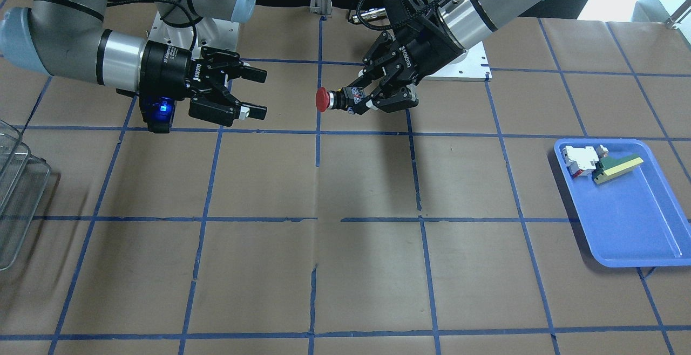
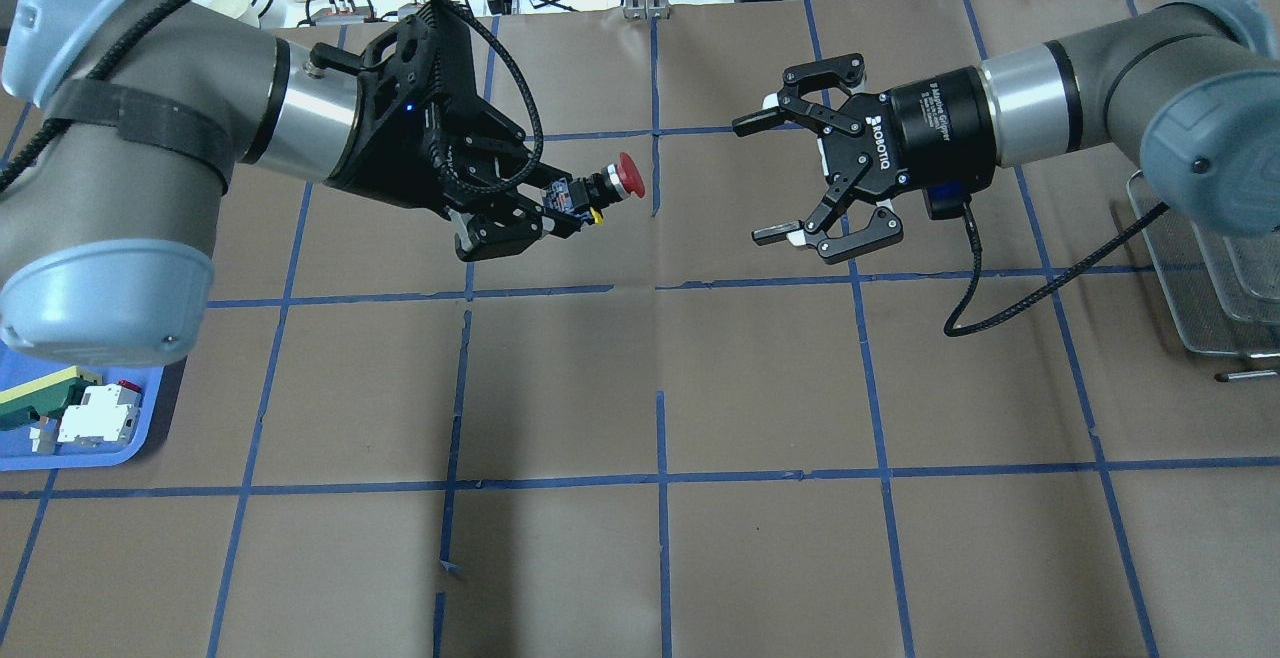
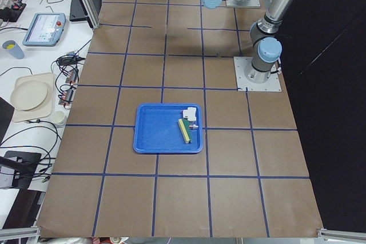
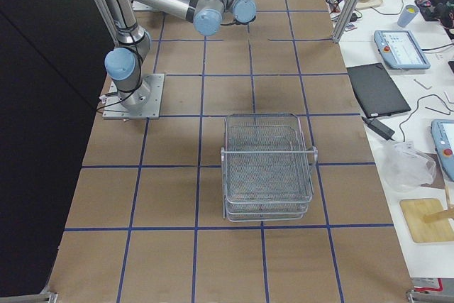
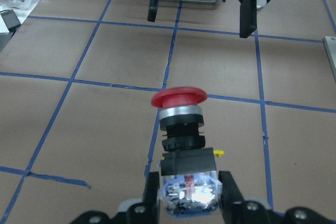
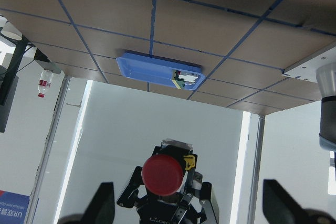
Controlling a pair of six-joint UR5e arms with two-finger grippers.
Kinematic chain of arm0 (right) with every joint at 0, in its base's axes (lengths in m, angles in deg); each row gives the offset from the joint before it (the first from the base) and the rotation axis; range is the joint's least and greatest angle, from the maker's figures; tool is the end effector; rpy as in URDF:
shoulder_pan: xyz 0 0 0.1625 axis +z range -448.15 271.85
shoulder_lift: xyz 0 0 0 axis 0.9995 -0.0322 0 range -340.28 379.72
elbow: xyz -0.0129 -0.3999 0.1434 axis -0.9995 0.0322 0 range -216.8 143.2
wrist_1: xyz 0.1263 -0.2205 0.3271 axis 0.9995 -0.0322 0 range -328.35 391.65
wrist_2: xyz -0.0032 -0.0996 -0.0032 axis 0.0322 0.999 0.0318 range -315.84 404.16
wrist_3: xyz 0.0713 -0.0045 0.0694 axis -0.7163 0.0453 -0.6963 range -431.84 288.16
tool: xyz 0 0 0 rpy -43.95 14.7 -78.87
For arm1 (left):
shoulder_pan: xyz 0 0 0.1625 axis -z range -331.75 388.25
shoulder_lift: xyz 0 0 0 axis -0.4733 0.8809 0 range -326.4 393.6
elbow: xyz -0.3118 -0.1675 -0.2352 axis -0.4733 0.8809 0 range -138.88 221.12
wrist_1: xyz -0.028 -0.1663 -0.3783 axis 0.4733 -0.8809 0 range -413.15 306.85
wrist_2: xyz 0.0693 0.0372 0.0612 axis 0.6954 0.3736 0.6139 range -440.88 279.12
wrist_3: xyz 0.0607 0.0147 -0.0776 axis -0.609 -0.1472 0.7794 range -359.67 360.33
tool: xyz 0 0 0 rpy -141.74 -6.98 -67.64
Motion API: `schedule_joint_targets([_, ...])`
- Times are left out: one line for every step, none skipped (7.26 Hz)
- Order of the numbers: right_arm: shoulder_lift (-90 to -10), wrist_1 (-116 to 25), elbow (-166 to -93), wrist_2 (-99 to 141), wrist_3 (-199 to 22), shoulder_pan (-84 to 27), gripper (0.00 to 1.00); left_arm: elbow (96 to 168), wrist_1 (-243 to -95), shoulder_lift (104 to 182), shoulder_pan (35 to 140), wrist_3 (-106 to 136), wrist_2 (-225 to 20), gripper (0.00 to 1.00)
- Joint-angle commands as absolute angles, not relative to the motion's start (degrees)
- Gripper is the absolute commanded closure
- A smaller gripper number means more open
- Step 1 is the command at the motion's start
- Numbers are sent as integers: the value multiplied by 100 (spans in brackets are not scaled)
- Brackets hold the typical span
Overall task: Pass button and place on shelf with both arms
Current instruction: 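Lift the button toward table center with left gripper while right gripper approaches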
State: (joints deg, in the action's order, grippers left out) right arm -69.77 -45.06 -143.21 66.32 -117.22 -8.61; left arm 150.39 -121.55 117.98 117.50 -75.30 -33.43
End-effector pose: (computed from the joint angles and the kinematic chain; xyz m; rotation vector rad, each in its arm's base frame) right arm 0.1409 -0.4798 0.3908 1.2458 1.5827 0.9099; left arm -0.1947 -0.4509 0.4340 -1.5976 -1.9735 0.7499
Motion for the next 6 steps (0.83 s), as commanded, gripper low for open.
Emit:
schedule_joint_targets([-6975,-4507,-14385,5887,-11885,-722,0,15239,-11584,11867,11754,-6748,-3359,91])
schedule_joint_targets([-6949,-4612,-14385,5945,-11903,-599,1,15248,-11573,11850,11754,-6769,-3368,91])
schedule_joint_targets([-6940,-4604,-14376,6006,-11938,-597,1,15257,-11582,11859,11763,-6926,-3368,91])
schedule_joint_targets([-6931,-4665,-14315,6694,-12139,-571,3,15257,-11591,11824,11763,-7224,-3368,91])
schedule_joint_targets([-6931,-5127,-14306,7128,-12602,-562,1,15248,-11591,11806,11763,-7540,-3359,91])
schedule_joint_targets([-6844,-5975,-14315,7141,-13555,-554,1,15257,-11591,11797,11763,-7961,-3368,91])
